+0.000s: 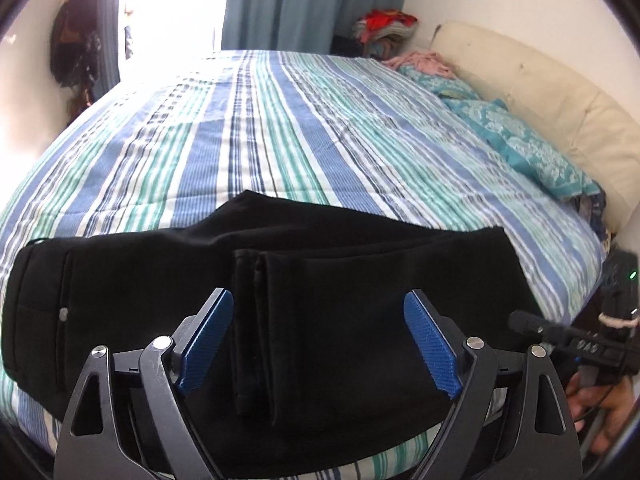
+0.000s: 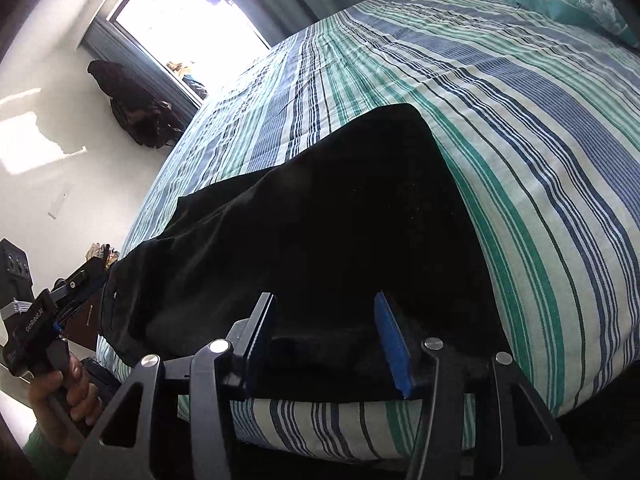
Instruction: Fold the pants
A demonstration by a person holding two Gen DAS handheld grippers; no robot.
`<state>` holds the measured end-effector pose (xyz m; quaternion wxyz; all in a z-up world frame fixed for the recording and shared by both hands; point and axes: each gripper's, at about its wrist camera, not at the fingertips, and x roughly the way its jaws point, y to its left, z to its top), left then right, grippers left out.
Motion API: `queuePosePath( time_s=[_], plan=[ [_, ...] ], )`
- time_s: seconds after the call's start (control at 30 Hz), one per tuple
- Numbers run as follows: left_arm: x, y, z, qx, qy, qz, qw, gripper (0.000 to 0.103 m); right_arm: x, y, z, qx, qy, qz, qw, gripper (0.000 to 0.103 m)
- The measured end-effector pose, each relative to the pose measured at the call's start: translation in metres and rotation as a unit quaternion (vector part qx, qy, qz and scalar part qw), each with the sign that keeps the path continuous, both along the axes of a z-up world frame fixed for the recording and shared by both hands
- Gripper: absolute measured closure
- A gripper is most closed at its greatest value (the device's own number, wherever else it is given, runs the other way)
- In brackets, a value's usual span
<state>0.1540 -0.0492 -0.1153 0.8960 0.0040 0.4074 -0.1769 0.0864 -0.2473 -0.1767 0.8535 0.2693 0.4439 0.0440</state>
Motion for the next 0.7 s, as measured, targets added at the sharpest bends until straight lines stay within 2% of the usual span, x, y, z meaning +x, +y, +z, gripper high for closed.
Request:
queuePosePath(
  time_s=[0.07, 0.17, 0.27, 0.3, 0.4, 0.5, 0.53, 0.57, 0.63, 0.7],
  plan=[
    [0.006, -0.005, -0.015, 0.025, 0.020, -0.004, 0.9995, 0.014, -0.002, -0.002, 0.015, -0.001, -0.012, -0.008, 1.000, 0.051],
    [0.007, -0.003, -0.037, 0.038, 0.058, 0.004, 0.9976, 0.014, 0.001, -0.008, 0.045, -0.012, -0.054, -0.022, 0.998, 0.051],
    [0.002, -0.003, -0.049, 0.069, 0.057, 0.008, 0.9960, 0.011, 0.030, -0.010, 0.064, -0.049, -0.059, -0.008, 0.997, 0.050],
    [0.002, -0.004, -0.051, 0.071, 0.060, 0.006, 0.9957, 0.010, 0.041, -0.009, 0.067, -0.062, -0.055, -0.002, 0.997, 0.047],
    [0.002, 0.000, -0.053, 0.060, 0.065, 0.009, 0.9960, 0.008, 0.070, -0.010, 0.052, -0.086, -0.030, 0.001, 0.996, 0.040],
    [0.003, -0.002, -0.053, 0.063, 0.067, 0.009, 0.9957, 0.007, 0.087, -0.011, 0.004, -0.092, 0.037, 0.011, 0.995, 0.039],
    [0.003, -0.003, -0.053, 0.065, 0.067, 0.009, 0.9956, 0.007, 0.087, -0.009, -0.008, -0.100, 0.045, 0.021, 0.994, 0.039],
    [0.002, -0.003, -0.053, 0.065, 0.067, 0.009, 0.9956, 0.007, 0.083, -0.004, -0.006, -0.124, 0.026, 0.028, 0.992, 0.039],
    [0.002, -0.002, -0.053, 0.063, 0.066, 0.009, 0.9958, 0.007, 0.079, 0.003, 0.002, -0.155, 0.032, 0.038, 0.987, 0.040],
    [0.001, -0.002, -0.054, 0.061, 0.064, 0.010, 0.9961, 0.006, 0.066, 0.008, 0.020, -0.147, 0.012, 0.035, 0.989, 0.040]
  ],
)
